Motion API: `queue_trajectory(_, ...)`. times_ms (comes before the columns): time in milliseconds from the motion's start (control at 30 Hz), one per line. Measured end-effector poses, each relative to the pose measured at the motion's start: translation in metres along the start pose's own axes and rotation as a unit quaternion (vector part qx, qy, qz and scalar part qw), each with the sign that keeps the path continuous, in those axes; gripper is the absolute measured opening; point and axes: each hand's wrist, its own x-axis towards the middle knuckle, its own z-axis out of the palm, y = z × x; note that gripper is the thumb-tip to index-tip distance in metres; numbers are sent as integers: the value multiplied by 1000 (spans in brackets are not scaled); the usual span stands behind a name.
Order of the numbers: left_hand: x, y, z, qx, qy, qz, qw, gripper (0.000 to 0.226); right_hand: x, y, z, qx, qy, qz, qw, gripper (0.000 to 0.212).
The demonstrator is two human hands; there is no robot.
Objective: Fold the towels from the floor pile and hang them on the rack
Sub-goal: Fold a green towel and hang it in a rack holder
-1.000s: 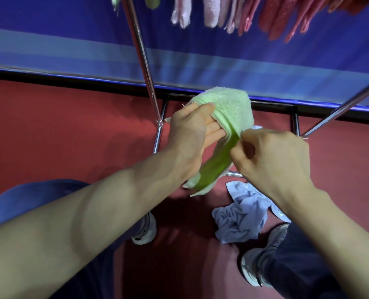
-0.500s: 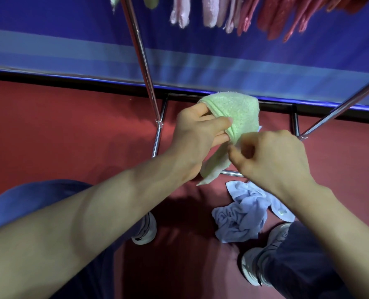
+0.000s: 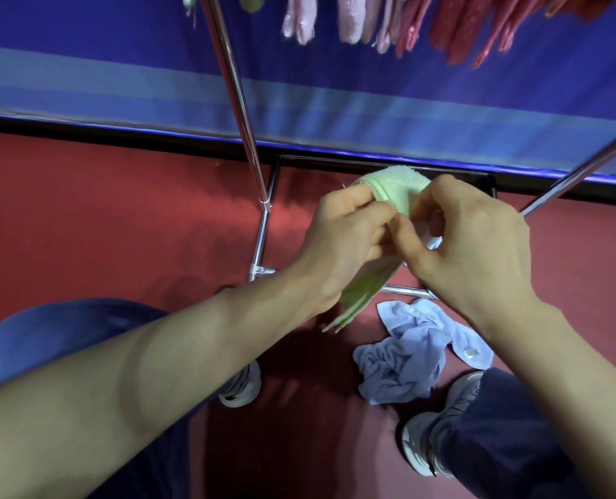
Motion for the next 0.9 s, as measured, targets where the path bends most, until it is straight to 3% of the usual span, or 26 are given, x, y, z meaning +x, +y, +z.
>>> queue_trajectory(200, 0, -13, 1, 42, -12, -6, 999, 27, -2, 1, 1, -55, -35, -30, 997, 22)
queue_trajectory(467, 2, -9, -2, 66, -61, -28, 996, 29, -2, 4, 1, 22, -34, -89, 995, 16)
queue_trajectory(667, 6, -6, -8, 108, -76, -69, 989, 8, 7, 15, -8, 122, -122, -17, 985, 20)
queue_trajectory(800, 4, -5, -11, 177, -135, -71, 972, 36, 17, 23, -18, 223, -107, 30, 968, 23)
queue_trajectory(900, 2, -1, -11, 213, -144, -59, 965, 49, 20, 28, -20, 304, -189, 29, 933, 25)
